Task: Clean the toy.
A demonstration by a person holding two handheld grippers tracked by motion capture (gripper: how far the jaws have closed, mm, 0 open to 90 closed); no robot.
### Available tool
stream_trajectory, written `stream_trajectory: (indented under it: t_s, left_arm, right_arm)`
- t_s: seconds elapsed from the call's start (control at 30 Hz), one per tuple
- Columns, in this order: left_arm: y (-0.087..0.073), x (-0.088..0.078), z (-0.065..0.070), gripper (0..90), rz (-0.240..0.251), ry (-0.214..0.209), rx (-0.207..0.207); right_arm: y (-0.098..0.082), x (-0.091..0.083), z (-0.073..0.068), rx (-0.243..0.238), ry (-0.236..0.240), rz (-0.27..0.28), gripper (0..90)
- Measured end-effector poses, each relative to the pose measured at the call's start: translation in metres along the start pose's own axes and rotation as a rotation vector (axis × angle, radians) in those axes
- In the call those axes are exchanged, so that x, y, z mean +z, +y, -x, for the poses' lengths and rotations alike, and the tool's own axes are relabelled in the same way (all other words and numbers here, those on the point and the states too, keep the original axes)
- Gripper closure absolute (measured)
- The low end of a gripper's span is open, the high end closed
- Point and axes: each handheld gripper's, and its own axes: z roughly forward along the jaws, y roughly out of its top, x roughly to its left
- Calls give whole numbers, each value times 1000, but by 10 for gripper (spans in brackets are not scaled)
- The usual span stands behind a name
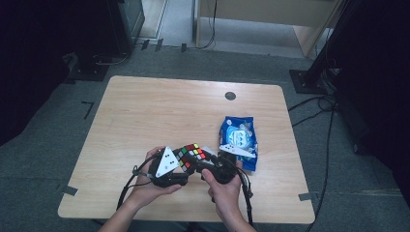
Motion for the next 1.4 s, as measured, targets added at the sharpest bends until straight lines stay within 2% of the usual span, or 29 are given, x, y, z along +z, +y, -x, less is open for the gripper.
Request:
stream_trajectory:
  t_s: [0.1, 0.27, 0.37, 0.43, 0.53, 0.57, 0.67, 0.73, 0.77, 0.83, 0.87, 0.9, 1.03, 1.07, 1.13, 1.2, 1.4]
  left_arm:
    - [0, -2, -1, 321, 17, -3, -8]
    - [-4, -2, -1, 338, 17, 6, 22]
    - [-4, -3, -3, 340, 27, 15, 20]
    - [-4, -5, -7, 340, 33, 26, 13]
    - [-5, -10, -15, 340, 33, 44, 6]
    - [-5, -12, -18, 340, 40, 46, -5]
    - [-6, -17, -28, 340, 56, 59, -33]
    - [-7, -21, -33, 340, 65, 65, -47]
    - [-7, -23, -36, 340, 68, 68, -55]
    - [-7, -25, -39, 340, 76, 74, -67]
    - [-7, -26, -40, 340, 77, 73, -72]
    - [-7, -27, -42, 340, 79, 72, -75]
    - [-8, -27, -43, 340, 82, 75, -79]
    - [-8, -27, -43, 340, 82, 74, -80]
    - [-8, -27, -43, 340, 80, 77, -75]
    - [-8, -27, -43, 340, 80, 74, -73]
    - [-8, -26, -40, 340, 78, 67, -65]
  right_arm:
    - [-1, 0, -6, -47, -14, 4, 351]
    - [-1, 4, -5, -39, -4, -23, 349]
    - [0, 5, -4, -60, 5, -21, 323]
    - [2, 3, -4, -95, -3, -2, 251]
    - [8, -5, -3, -124, 13, 47, 197]
    - [10, -7, -2, -134, 10, 64, 204]
    - [12, -16, 5, -158, -43, 113, 215]
    - [13, -17, 13, -169, -71, 114, 236]
    - [12, -16, 17, -188, -102, 105, 247]
    - [7, -11, 26, -258, -170, 80, 284]
    - [3, -6, 31, -306, -217, 51, 301]
    - [0, -3, 34, -328, -242, 31, 301]
    - [-16, 20, 54, -357, -276, -129, 302]
    - [-18, 23, 56, -367, -290, -152, 303]
    - [-24, 29, 61, -422, -344, -172, 339]
    - [-28, 32, 64, -455, -360, -192, 372]
    - [-36, 39, 71, -463, -383, -248, 471]
